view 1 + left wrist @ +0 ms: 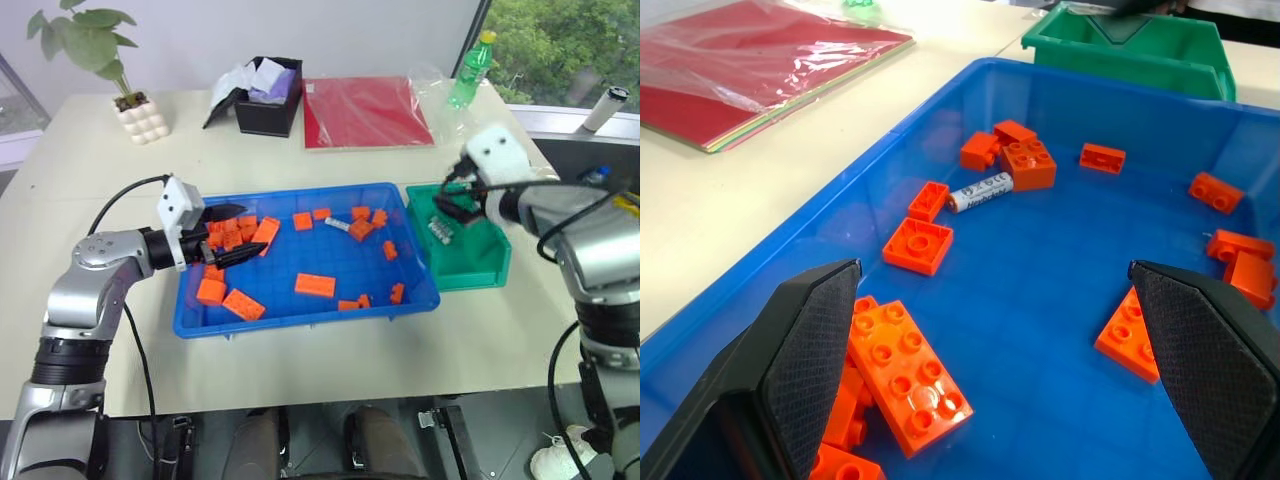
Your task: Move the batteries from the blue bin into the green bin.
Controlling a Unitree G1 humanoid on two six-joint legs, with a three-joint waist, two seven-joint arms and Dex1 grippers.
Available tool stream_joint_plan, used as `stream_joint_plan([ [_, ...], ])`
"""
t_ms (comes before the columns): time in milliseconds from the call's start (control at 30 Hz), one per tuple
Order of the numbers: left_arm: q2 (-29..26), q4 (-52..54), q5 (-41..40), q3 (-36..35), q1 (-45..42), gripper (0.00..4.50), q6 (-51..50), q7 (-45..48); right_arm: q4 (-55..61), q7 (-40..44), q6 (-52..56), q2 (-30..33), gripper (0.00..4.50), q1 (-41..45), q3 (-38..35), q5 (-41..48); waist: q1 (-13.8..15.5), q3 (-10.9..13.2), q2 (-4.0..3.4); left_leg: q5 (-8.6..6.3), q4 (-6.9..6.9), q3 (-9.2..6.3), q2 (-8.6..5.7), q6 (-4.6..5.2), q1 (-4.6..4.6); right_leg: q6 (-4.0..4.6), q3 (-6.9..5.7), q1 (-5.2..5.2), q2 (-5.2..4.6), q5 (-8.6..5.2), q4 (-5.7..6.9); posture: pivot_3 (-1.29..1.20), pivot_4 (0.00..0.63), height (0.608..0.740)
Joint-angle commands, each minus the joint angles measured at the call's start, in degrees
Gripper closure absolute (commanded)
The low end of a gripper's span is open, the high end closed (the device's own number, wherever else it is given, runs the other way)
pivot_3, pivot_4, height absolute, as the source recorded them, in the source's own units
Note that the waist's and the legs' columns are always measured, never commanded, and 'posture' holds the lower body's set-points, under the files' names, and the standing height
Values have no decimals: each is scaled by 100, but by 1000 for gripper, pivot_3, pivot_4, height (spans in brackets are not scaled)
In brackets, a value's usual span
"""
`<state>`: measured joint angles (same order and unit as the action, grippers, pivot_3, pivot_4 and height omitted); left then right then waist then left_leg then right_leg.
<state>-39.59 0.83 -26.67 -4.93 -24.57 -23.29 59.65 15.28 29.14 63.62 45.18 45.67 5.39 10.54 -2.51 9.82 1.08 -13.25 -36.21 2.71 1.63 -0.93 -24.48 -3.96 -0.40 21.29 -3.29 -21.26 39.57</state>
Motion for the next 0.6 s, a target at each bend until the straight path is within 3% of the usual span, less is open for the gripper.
stream_joint_plan([
  [33,-112,74,12,-87,-120,0,60,33,66,457,-330,-199,44,243,87,289,10,-1,1,0,0,-1,0,0,0,0,0,-1,1,0,0,0,150,740],
  [600,-87,279,51,-143,-88,0,31,-96,-2206,2012,-2798,-1042,44,676,1401,-332,-2,-1,1,4,-12,0,-3,-6,-2,-1,-1,-4,-6,1,3,0,150,740],
])
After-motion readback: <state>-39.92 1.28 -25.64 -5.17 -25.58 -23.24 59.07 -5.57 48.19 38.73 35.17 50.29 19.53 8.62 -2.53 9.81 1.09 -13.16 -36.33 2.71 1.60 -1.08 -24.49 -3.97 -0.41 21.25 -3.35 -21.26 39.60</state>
